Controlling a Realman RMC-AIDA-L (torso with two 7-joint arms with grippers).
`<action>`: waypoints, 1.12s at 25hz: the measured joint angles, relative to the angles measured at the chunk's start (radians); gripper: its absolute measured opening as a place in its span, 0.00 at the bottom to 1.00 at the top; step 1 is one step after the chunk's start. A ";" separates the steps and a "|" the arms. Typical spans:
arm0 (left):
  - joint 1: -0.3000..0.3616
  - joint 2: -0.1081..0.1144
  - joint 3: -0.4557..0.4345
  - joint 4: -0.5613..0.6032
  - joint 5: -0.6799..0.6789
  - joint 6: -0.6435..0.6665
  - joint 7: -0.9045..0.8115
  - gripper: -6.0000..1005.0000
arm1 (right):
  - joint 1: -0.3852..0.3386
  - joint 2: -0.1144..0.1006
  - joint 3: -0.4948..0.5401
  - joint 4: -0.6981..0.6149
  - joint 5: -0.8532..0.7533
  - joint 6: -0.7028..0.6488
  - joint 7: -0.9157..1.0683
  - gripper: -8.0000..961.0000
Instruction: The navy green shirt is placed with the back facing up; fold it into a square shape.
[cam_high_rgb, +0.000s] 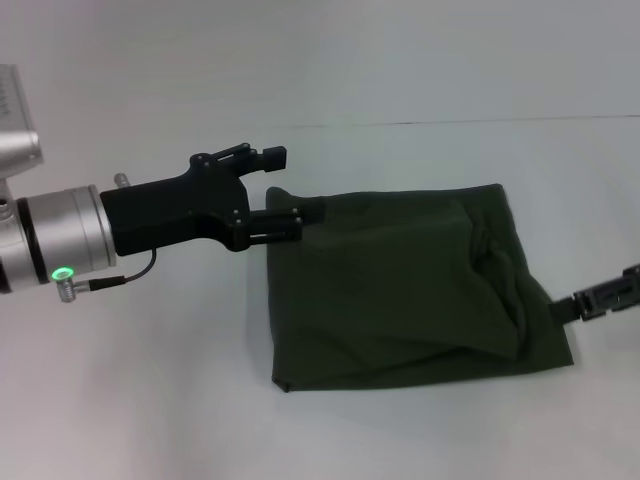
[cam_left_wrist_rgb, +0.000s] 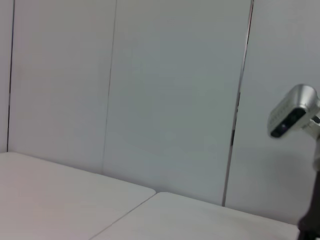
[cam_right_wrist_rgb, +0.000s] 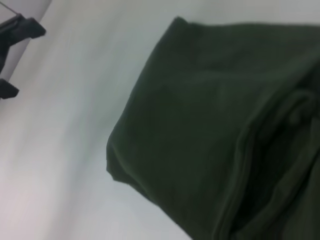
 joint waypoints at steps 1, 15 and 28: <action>0.000 -0.003 0.000 0.000 0.000 -0.003 0.009 0.89 | -0.004 -0.001 0.000 0.014 0.000 0.000 0.011 0.90; 0.026 -0.018 -0.001 -0.103 -0.033 -0.003 0.215 0.89 | -0.029 -0.007 0.094 0.167 0.001 0.051 0.099 0.90; 0.048 -0.019 -0.002 -0.143 -0.035 -0.014 0.293 0.88 | -0.031 0.032 0.126 0.254 0.013 0.158 0.102 0.90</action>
